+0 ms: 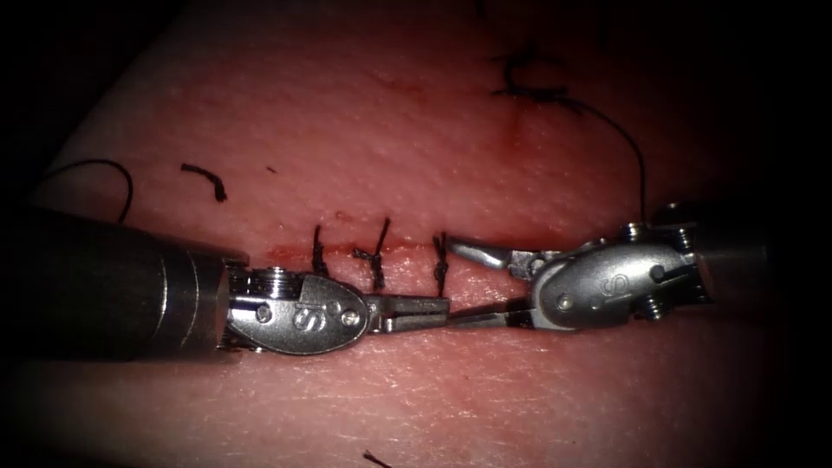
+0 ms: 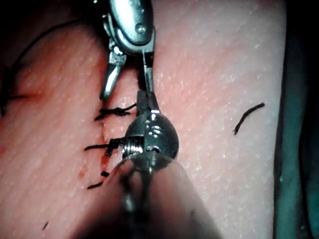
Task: Wound Closure
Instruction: Cut the suture with the right gripper
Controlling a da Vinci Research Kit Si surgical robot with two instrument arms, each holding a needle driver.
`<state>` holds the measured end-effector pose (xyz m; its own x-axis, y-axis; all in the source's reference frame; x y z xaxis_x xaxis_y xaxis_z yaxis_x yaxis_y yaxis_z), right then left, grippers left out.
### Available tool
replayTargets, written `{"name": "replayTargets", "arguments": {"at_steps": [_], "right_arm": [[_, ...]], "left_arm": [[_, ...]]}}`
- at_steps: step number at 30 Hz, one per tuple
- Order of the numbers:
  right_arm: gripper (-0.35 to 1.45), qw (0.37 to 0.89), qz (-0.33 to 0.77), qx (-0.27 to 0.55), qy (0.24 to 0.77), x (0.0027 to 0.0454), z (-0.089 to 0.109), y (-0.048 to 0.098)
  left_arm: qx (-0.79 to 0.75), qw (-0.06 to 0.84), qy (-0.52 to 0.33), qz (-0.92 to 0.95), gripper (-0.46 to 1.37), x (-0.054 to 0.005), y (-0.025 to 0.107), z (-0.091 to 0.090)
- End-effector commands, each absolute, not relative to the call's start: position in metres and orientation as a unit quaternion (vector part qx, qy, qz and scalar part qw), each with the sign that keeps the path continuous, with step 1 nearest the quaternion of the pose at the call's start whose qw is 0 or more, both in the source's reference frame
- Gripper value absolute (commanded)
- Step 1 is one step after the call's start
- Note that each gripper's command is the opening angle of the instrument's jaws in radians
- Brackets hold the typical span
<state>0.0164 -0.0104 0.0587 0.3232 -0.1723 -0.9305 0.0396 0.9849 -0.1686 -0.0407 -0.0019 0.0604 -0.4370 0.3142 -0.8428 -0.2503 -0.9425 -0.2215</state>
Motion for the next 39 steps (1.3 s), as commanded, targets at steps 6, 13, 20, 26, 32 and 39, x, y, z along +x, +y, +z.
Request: {"name": "replayTargets", "arguments": {"at_steps": [6, 13, 20, 26, 32, 39], "right_arm": [[1.10, 0.802, -0.071, -0.066, 0.589, 0.0172, 0.0588, -0.0107], [1.11, 0.789, -0.075, -0.083, 0.605, 0.0185, 0.0587, -0.0110], [1.11, 0.781, -0.072, -0.093, 0.613, 0.0197, 0.0590, -0.0112], [1.10, 0.778, -0.073, -0.101, 0.615, 0.0205, 0.0593, -0.0116], [1.11, 0.773, -0.079, -0.103, 0.620, 0.0215, 0.0596, -0.0122], [1.10, 0.772, -0.079, -0.104, 0.622, 0.0218, 0.0595, -0.0124]], "left_arm": [[-0.504, 0.162, -0.033, 0.847, -0.35, -0.0408, -0.0018, 0.0601], [-0.504, 0.162, -0.033, 0.847, -0.35, -0.0408, -0.0018, 0.0601], [-0.505, 0.162, -0.033, 0.847, -0.35, -0.0407, -0.0020, 0.0601], [-0.505, 0.152, -0.026, 0.849, -0.35, -0.0407, -0.0021, 0.0601], [-0.506, 0.131, -0.014, 0.852, -0.35, -0.0408, -0.0021, 0.0601], [-0.508, 0.123, -0.009, 0.853, -0.35, -0.0408, -0.0022, 0.0601]]}}
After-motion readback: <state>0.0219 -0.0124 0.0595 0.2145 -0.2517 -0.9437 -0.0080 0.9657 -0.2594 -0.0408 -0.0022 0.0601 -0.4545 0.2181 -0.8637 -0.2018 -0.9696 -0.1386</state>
